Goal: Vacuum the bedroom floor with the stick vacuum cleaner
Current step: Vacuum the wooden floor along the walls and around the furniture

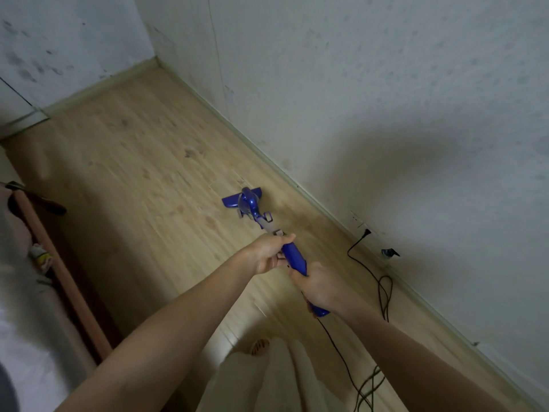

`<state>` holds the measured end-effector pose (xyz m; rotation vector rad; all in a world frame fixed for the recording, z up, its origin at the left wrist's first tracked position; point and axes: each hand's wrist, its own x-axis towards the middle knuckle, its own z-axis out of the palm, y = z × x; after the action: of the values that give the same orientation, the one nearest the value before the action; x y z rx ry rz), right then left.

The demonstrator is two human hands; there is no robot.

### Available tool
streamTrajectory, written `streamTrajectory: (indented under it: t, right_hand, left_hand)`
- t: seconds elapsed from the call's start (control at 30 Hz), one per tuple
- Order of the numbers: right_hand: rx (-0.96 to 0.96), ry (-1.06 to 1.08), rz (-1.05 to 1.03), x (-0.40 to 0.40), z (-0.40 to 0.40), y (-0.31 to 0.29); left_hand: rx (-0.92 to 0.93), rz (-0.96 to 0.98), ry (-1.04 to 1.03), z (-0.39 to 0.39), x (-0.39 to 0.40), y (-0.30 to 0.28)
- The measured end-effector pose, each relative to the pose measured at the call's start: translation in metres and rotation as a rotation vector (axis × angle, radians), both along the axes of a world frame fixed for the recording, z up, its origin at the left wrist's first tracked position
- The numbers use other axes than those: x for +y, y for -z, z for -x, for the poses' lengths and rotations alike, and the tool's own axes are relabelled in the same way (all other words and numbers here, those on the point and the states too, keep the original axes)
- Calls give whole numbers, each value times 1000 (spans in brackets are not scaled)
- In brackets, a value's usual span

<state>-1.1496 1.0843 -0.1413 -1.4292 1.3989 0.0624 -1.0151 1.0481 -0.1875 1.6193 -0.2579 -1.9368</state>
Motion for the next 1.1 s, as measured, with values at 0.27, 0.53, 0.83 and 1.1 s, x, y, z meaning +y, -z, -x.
streamTrajectory:
  t: [0.27, 0.53, 0.83, 1.1]
  right_hand:
    - [36, 70, -49, -14, -27, 42]
    - [36, 66, -11, -19, -24, 33]
    - [64, 30, 13, -40, -35, 42]
    - [36, 20, 8, -45, -21, 16]
  left_hand:
    - [-102, 10, -33, -16, -20, 31]
    - [-1, 23, 33, -26, -28, 26]
    - [-81, 31, -15, -28, -47, 33]
    - [56, 29, 94, -34, -51, 15]
